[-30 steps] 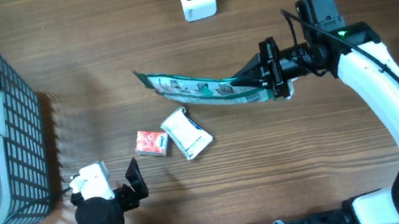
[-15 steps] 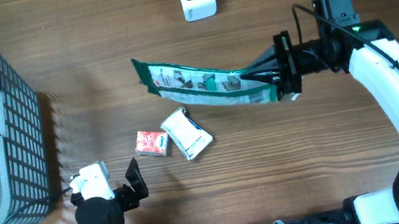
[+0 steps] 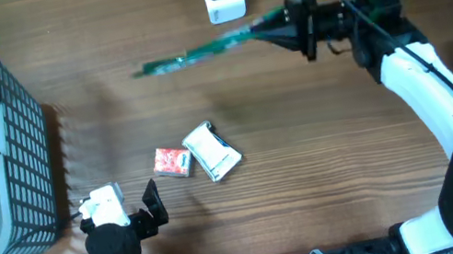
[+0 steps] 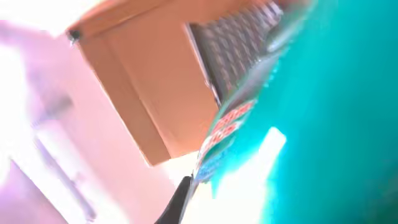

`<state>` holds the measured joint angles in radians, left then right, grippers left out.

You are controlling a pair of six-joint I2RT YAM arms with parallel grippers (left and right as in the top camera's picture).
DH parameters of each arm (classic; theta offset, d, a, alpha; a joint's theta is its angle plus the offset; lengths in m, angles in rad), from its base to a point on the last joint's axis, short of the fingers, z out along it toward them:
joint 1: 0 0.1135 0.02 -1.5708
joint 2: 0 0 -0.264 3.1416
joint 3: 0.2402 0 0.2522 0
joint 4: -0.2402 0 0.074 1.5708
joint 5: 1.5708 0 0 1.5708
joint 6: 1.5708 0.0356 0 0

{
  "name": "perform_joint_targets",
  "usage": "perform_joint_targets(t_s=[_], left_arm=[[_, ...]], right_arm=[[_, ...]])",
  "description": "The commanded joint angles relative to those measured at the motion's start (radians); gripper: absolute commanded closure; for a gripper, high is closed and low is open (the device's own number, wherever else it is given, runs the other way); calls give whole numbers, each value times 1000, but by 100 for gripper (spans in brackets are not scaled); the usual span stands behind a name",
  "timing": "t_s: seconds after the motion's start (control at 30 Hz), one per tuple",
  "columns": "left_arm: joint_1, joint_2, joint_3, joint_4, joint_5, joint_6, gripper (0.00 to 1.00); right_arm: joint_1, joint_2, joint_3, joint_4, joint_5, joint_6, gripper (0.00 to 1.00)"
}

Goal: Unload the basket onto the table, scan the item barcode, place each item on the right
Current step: 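Lift the gloves pack and hold it up to the scanner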

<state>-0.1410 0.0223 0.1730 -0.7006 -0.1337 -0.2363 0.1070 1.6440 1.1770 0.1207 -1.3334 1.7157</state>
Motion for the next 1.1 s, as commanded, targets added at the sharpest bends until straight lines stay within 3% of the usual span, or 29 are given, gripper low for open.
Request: perform_joint_targets(t_s=[0.0, 0.13, 0.27, 0.47, 0.73, 0.83, 1.07], left_arm=[[6, -6, -8, 0, -10, 19, 0], [6, -6, -8, 0, -10, 19, 0], [6, -6, -8, 0, -10, 19, 0], [6, -6, -8, 0, -10, 19, 0], [6, -6, -8, 0, -10, 19, 0], [6, -6, -8, 0, -10, 19, 0], [6, -6, -8, 0, -10, 19, 0]], right_arm=[[45, 2, 14, 274, 168, -145, 96], [93, 16, 14, 322, 342, -234, 96], [159, 159, 14, 784, 431, -231, 96], [183, 458, 101, 1033, 541, -239, 96], [197, 985, 750, 1025, 525, -325, 96], [200, 1068, 784, 967, 503, -339, 96], [190, 1075, 782, 993, 286, -380, 96]])
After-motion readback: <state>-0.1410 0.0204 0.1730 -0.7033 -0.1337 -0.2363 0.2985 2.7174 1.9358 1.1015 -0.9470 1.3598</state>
